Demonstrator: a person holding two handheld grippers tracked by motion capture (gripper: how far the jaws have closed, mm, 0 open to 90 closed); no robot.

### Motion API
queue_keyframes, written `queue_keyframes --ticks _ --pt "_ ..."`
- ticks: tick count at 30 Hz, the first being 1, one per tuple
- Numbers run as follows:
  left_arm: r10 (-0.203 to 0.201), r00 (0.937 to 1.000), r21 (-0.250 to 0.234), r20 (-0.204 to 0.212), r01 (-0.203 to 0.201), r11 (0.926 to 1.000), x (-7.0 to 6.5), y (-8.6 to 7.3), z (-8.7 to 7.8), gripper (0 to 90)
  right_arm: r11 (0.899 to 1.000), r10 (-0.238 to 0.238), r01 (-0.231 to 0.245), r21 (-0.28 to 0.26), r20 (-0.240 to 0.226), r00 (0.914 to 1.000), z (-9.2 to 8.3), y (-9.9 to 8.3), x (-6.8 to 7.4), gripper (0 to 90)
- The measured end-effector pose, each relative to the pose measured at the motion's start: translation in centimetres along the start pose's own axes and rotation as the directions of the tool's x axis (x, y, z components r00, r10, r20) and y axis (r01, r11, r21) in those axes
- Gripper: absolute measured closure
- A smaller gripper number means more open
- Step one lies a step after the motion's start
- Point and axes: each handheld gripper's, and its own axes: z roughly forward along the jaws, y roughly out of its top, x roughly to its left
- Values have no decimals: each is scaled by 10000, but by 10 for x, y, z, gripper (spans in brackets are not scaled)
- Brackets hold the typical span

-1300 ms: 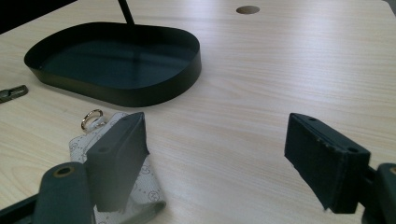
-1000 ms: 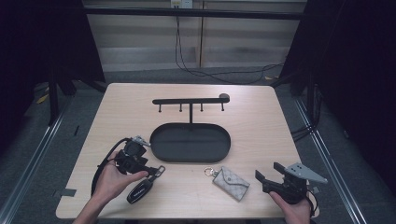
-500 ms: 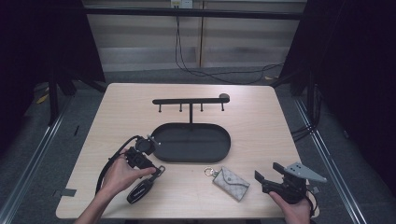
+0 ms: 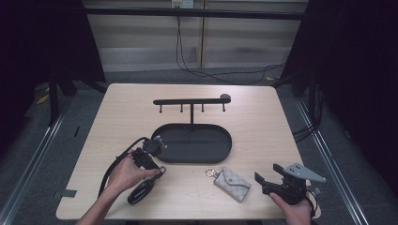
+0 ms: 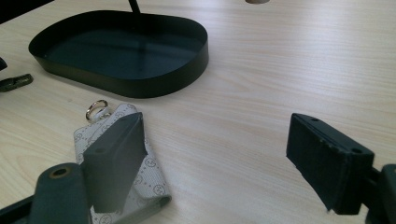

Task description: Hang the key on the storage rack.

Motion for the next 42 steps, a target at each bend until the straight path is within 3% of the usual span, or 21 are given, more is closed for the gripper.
queue_keyframes --ticks 3,25,32,37,42 --pt "-9 10000 239 -31 10 9997 2 2 4 574 10000 3 -3 8 8 10000 0 0 0 195" --pt "337 9990 717 -278 -316 9969 -2 14 18 665 9998 -23 21 180 86 10000 2 0 0 187" --pt "649 9921 998 -1070 -542 9935 -15 16 21 627 9997 -74 71 240 122 9999 3 -1 1 187" --pt "435 9923 936 -1156 -327 9951 -20 17 22 700 9995 -104 98 308 219 9997 3 -1 1 187" --pt "349 9922 1040 -1195 -225 9943 -21 18 22 704 9991 -162 152 390 269 9995 4 -1 1 189"
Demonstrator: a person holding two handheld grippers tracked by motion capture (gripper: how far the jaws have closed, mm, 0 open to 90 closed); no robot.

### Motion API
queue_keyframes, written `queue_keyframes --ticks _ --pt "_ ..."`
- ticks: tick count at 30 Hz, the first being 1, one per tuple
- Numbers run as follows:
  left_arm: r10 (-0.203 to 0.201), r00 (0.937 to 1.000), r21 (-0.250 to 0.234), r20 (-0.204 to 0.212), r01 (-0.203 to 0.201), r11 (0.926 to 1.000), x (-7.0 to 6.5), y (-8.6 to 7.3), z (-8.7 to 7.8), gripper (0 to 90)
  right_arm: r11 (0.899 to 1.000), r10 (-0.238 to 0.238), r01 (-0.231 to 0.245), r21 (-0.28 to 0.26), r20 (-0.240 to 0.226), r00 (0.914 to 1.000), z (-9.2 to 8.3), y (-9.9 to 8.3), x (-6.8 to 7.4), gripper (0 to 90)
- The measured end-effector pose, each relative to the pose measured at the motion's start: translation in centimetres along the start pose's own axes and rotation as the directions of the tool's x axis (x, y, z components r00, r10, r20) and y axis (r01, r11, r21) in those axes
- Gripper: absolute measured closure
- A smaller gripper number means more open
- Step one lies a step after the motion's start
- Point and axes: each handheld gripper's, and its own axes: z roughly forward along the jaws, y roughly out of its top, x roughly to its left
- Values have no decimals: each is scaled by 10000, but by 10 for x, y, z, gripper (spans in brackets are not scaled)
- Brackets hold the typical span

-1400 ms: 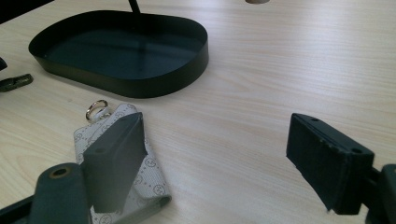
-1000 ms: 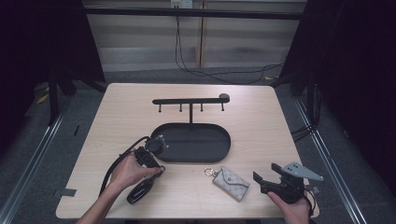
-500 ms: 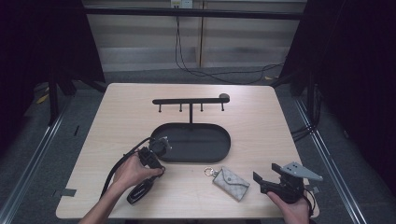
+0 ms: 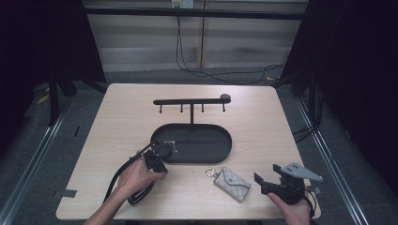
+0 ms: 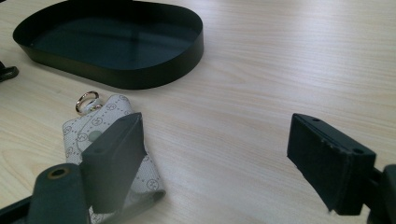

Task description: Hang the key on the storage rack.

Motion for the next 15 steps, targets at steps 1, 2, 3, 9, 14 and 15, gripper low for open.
queue_keyframes --ticks 1,2,3,9,14,15 --pt "0 10000 0 0 0 10000 0 0 0 704 10000 0 0 0 0 10000 0 0 0 189" --pt "92 10000 72 -6 -92 9999 1 0 0 704 10000 -8 8 7 5 10000 0 0 0 189" --pt "66 10000 59 13 -67 10000 1 0 0 705 10000 1 -1 10 13 10000 0 0 0 189" --pt "451 9989 48 116 -451 9990 2 -1 0 706 10000 45 -45 -7 8 10000 0 0 0 191" --pt "460 9979 150 446 -467 9988 9 0 -1 706 9999 83 -82 -73 39 10000 -1 0 0 194" --pt "395 9982 166 443 -403 9991 10 -1 -1 706 9999 81 -81 -71 39 10000 -1 0 0 194"
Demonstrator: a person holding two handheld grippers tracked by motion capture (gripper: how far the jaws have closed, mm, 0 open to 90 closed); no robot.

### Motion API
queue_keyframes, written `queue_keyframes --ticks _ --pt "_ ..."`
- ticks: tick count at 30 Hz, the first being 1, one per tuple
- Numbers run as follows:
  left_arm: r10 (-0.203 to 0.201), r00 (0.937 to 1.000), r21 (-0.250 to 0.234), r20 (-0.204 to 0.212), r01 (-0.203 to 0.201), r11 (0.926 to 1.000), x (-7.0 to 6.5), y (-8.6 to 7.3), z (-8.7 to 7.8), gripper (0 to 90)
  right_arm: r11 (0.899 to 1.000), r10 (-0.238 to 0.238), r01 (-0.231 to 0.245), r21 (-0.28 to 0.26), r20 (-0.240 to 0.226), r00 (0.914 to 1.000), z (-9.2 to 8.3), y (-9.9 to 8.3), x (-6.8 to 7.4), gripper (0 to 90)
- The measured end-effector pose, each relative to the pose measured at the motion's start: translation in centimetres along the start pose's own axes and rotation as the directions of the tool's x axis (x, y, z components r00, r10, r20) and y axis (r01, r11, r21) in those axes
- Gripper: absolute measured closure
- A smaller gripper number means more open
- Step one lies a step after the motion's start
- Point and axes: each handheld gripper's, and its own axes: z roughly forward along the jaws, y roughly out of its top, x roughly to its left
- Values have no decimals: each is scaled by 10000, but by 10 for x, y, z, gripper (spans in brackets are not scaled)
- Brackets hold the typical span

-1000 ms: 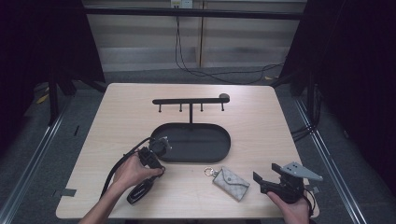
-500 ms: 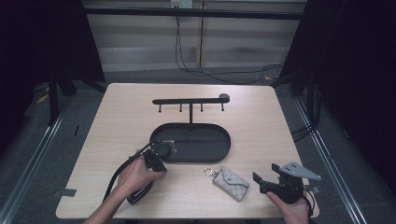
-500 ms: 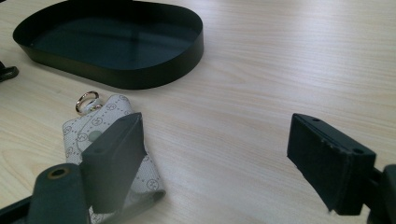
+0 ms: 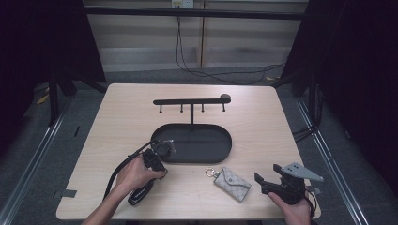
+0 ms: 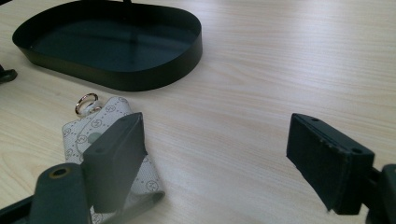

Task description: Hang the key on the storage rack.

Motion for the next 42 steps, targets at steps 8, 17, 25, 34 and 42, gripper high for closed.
queue_keyframes --ticks 8,17,25,34,42 --pt "-420 9990 -335 128 425 9985 7 -6 -10 707 10000 -32 32 54 -25 10000 1 0 0 194" --pt "-587 9978 -936 301 613 9937 16 -14 -30 706 10000 -23 23 43 -30 10000 1 0 0 194" --pt "-631 9976 -1325 300 665 9890 20 -20 -50 706 10000 -19 19 42 -35 10000 1 0 0 194" --pt "-798 9965 -1685 252 829 9822 25 -23 -69 706 10000 -13 13 55 -5 10000 1 0 0 194" --pt "-635 9978 -1978 200 662 9780 28 -28 -85 706 10000 -13 13 65 6 10000 1 0 0 194"
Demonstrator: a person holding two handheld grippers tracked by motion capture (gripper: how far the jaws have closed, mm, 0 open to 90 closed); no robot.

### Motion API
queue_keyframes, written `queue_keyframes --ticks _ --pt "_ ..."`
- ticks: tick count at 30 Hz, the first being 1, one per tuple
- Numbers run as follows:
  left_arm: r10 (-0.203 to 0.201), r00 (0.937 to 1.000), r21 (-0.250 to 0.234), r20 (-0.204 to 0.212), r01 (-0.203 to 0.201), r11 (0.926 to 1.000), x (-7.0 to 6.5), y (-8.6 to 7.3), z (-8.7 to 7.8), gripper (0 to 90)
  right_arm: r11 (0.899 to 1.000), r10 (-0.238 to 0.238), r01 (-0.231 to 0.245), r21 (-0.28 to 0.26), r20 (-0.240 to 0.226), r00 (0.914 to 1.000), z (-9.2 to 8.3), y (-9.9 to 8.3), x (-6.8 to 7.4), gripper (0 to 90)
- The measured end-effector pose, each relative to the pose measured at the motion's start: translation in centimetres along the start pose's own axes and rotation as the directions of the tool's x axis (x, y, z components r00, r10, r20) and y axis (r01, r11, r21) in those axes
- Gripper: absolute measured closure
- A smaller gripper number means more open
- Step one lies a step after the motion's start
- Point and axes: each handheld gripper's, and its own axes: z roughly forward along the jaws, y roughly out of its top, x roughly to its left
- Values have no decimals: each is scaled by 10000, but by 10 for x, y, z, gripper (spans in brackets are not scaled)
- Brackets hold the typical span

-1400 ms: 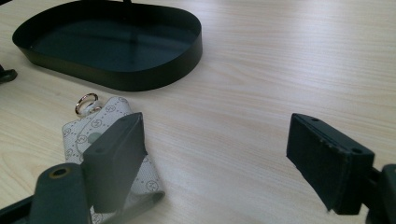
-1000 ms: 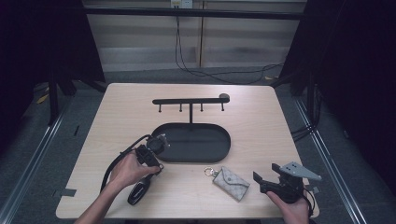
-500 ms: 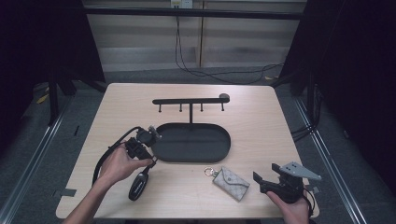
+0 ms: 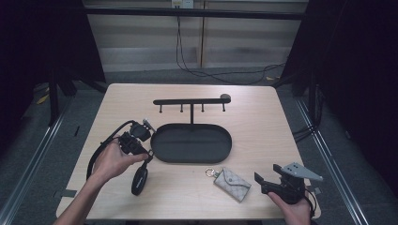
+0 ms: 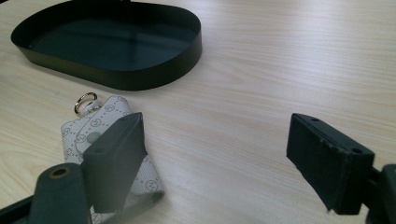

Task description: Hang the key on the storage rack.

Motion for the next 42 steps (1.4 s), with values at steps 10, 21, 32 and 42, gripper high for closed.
queue_keyframes --ticks 10,21,32,42 --pt "132 9998 -136 -142 -133 9998 -2 4 -18 706 10000 34 -34 45 -24 10000 1 0 0 193" --pt "217 9994 -48 -263 -218 9998 -1 7 -35 706 10000 55 -55 47 -29 10000 1 0 0 193" --pt "71 9995 35 -320 -70 10000 2 14 -48 707 10000 39 -39 65 -14 10000 1 0 -1 192" --pt "27 9993 181 -363 -20 9998 4 24 -60 706 10000 44 -44 63 -21 10000 1 0 -1 192"
